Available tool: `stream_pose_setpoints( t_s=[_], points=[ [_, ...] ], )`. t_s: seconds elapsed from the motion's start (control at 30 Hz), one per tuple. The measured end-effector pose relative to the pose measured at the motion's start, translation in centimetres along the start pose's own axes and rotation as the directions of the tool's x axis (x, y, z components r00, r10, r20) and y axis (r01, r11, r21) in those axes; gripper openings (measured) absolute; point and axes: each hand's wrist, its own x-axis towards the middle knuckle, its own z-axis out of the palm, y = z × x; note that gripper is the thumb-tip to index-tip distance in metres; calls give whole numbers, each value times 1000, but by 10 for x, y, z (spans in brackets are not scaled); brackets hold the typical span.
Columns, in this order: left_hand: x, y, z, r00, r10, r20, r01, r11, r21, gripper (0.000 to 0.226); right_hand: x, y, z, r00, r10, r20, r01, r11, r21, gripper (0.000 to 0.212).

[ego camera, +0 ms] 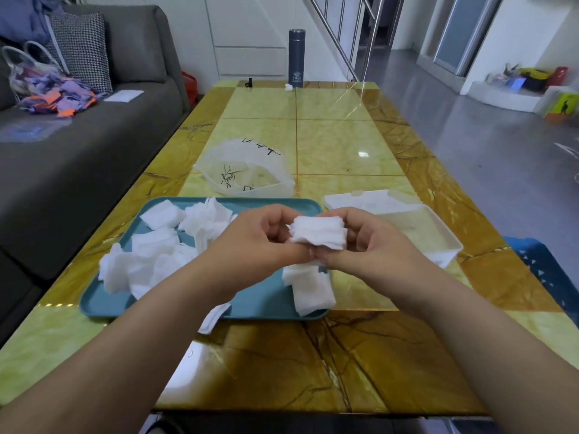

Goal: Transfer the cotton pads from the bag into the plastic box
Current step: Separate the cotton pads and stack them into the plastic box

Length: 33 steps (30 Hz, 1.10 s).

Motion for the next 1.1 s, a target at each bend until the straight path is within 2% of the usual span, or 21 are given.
stream_pose_setpoints(
  t_s=[0.13,0.2,0.27,0.33,0.4,0.43,0.53,0.6,0.67,0.77,0.9,1.0,1.1],
  points=[
    [10,2,12,999,-51,-1,50,991,-125,38,-4,-1,-18,998,-2,-66,4,1000,24,46],
    [15,6,21,998,-53,-17,49,984,-171,36,-5,0,-27,992,14,-128,-6,998,62,34],
    [20,8,34,995,-35,-97,20,988,-155,31,-5,3,-37,963,64,-263,-31,991,127,23],
    [26,4,46,977,42,-210,-29,998,61,25,-3,9,-50,900,115,-420,-57,987,148,16],
    [29,0,59,964,138,-229,-57,943,329,21,0,18,-64,840,121,-528,-111,993,50,18],
    [31,-2,65,963,163,-217,-70,922,382,20,0,24,-69,824,106,-557,-135,991,-12,22],
    [40,-7,72,963,176,-205,-94,929,359,19,5,33,-74,821,27,-570,-186,957,-223,30],
    [43,-11,76,972,182,-150,-112,916,386,28,9,35,-75,819,-30,-573,-209,915,-347,31],
    [43,-17,80,979,185,-89,-125,883,453,37,15,34,-75,821,-66,-568,-233,868,-437,28],
    [42,-22,85,984,167,-66,-117,875,469,35,23,37,-70,817,-58,-573,-325,775,-542,19],
    [39,-21,87,987,149,-58,-109,893,436,30,39,49,-60,811,-23,-585,-410,692,-594,24],
    [36,-18,92,987,148,-63,-108,899,424,25,47,52,-52,809,42,-586,-438,708,-554,44],
    [39,-21,91,986,142,-93,-93,912,399,21,49,42,-41,860,66,-506,-386,732,-561,42]
  ],
)
